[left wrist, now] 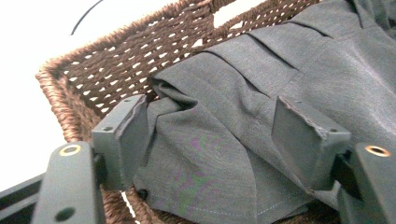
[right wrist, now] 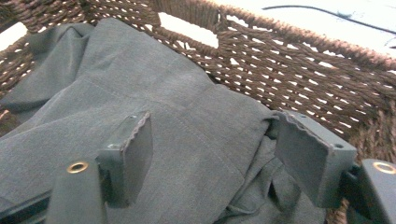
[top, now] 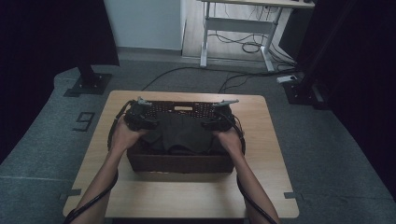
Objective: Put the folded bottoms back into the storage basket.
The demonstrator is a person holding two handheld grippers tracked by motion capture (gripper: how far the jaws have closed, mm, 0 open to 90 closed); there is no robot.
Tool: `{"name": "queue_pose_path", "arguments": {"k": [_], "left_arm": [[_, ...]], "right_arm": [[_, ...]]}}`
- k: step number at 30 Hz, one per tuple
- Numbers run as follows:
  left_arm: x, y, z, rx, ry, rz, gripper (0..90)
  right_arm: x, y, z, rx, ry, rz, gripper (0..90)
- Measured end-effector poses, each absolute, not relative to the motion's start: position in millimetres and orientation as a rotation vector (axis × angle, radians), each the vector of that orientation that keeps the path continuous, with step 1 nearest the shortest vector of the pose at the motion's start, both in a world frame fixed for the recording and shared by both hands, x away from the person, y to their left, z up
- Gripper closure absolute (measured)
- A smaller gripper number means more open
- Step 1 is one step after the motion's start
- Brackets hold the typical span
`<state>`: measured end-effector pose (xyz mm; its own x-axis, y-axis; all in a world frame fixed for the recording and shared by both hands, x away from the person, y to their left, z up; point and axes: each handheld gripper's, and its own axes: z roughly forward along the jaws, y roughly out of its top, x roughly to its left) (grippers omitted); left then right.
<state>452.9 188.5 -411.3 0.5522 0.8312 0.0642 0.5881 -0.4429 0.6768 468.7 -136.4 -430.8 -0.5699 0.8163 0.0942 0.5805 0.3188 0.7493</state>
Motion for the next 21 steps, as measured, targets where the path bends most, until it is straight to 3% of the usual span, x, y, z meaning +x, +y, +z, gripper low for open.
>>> {"name": "queue_pose_path", "arguments": {"k": [13, 21], "left_arm": [[441.1, 202.6, -412.6, 2.152, 1.098, 0.469, 5.4], [429.7, 211.8, -408.8, 2.128, 1.055, 0.501, 0.7]], "right_arm": [[460.1, -138.2, -430.2, 1.186, 2.345, 1.135, 13.6], [451.4, -149.0, -423.7, 1.161, 2.341, 1.143, 6.8]]}}
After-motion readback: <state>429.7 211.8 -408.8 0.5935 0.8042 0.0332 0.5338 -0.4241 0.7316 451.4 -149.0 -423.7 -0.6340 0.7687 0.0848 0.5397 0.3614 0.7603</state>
